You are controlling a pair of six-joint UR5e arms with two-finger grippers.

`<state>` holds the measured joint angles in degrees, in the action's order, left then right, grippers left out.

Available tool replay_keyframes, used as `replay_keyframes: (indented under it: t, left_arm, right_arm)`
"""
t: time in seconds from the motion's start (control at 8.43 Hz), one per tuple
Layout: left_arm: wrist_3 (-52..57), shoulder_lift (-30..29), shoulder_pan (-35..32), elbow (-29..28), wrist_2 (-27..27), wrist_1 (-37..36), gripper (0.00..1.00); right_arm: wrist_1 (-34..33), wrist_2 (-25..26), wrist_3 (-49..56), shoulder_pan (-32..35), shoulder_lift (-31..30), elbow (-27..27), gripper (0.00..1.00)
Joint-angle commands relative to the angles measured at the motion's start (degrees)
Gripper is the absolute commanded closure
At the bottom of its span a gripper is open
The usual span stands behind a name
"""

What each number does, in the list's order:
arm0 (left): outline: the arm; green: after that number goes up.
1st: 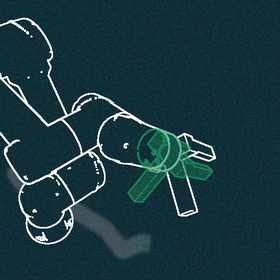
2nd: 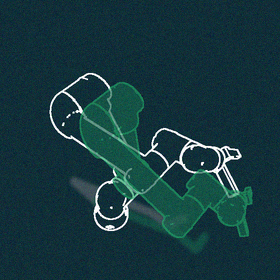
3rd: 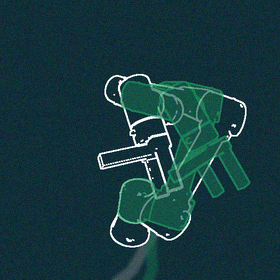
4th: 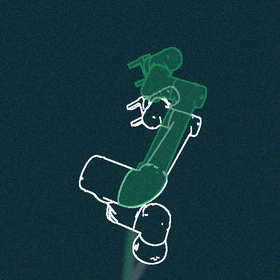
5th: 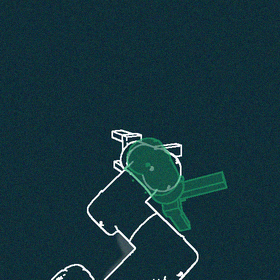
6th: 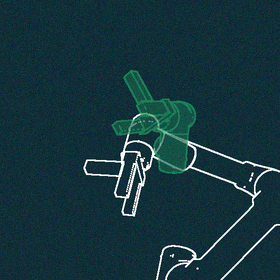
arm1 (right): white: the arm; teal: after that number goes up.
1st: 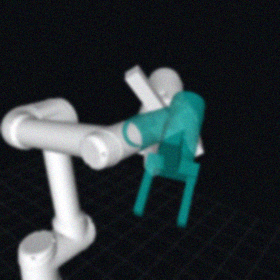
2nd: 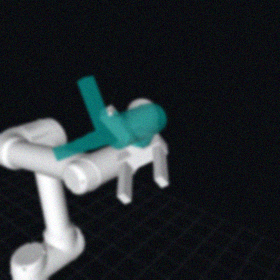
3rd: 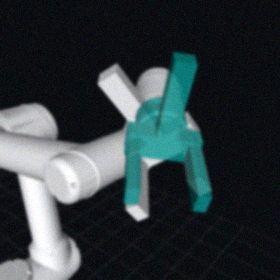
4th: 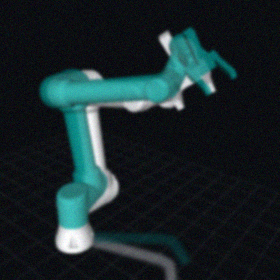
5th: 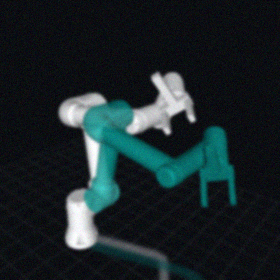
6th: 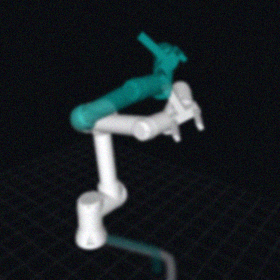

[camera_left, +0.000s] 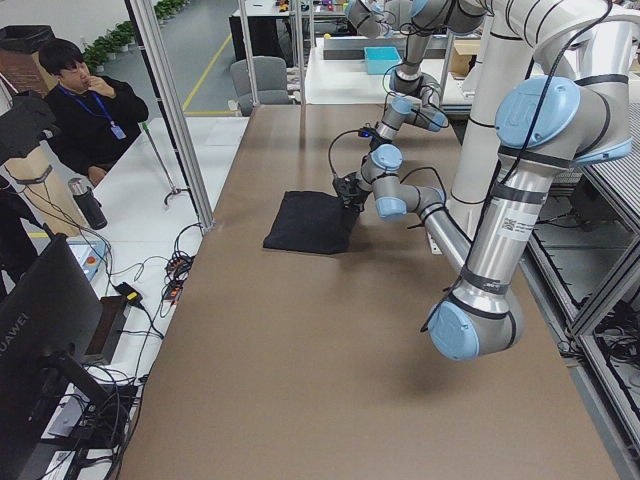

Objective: Fold clothes
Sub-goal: 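Lift the near end with both grippers and fold it toward the far end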

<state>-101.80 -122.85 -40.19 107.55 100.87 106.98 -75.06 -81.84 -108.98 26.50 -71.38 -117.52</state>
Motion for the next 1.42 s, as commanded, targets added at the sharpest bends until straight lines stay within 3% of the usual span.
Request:
replay_keyframes:
  t: [0.0, 0.24, 0.59, 0.71, 0.83, 0.95, 1.07, 1.3]
  left_arm:
    - [5.55, -8.95, -4.44, -13.19, 0.9, -0.99, 1.0]
    - [7.31, -15.02, -5.24, -22.51, 0.47, -0.37, 1.0]
    - [12.66, -18.47, -6.21, -30.79, 0.11, -0.19, 1.0]
    - [13.55, -19.34, -6.21, -33.26, -0.41, 0.76, 0.87]
    - [14.86, -19.44, -6.21, -34.67, -1.2, 3.04, 0.43]
    - [16.7, -19.79, -6.21, -34.77, -1.21, 3.75, 0.06]
    - [15.68, -22.14, -7.17, -34.69, -0.51, 3.5, 0.05]
    - [14.96, -22.87, -7.88, -34.51, 0.28, 3.59, 0.05]
  right_arm:
    - [0.17, -1.66, 3.93, 5.3, 5.1, 8.86, 1.0]
    - [0.61, -1.75, 6.39, 6.63, 8.87, 15.27, 1.0]
    - [5.68, -1.92, 10.08, 9.0, 14.33, 26.77, 1.0]
    - [10.84, -2.01, 12.62, 9.88, 14.34, 31.08, 0.87]
    - [12.72, -2.79, 13.08, 11.37, 14.95, 33.47, 0.38]
    - [12.74, -6.8, 14.74, 14.34, 15.65, 33.49, 0.13]
    - [12.74, -13.37, 15.8, 17.76, 16.62, 33.06, 0.1]
    - [12.57, -17.47, 16.6, 19.9, 16.54, 30.7, 0.07]
